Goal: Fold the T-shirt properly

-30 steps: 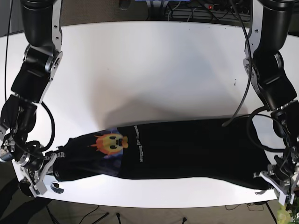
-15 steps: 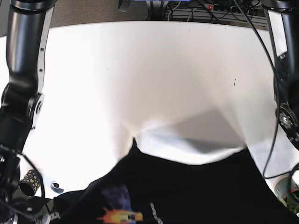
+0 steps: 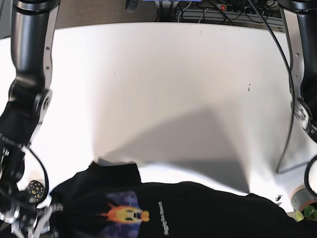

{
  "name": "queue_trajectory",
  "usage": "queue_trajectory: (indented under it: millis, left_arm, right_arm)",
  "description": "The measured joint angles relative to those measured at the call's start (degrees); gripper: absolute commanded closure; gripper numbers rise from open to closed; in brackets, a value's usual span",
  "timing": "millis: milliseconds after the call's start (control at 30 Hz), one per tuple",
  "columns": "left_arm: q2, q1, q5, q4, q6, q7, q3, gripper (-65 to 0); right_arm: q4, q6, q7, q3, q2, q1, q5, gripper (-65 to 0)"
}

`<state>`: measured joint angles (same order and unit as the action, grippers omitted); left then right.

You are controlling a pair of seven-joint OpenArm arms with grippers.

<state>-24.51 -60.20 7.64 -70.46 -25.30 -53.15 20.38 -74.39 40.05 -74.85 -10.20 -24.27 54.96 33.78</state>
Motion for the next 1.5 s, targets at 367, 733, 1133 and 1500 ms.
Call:
queue_trajectory:
  millis: [367,733,1133,1500]
  left_arm:
    - [1.05,24.85,-0.2,-11.74,0.04,-0.85,3.98,0.0]
    - [2.58,47.36,0.37,-23.34,-0.66,-0.13,7.96,0.0]
    - [5.25,60.61,-0.79,-24.06,-7.78,-0.07,17.35,0.0]
    - [5.01,64.85,-0.55,-24.06,-7.76,0.04,18.14,0.0]
  right_arm:
    - [-14.56,-0.07,-0.76,-11.98,4.46,-28.81,1.03,0.0]
    - [-25.29,-0.13,-0.81,-17.38,9.62,-49.11,7.74,0.0]
    - [-31.56,-0.15,-0.39,-17.33,13.11,-64.17,9.05,0.0]
    - [-31.41,-0.15,-0.37,-17.64,9.84,-70.62,14.45,-10.6]
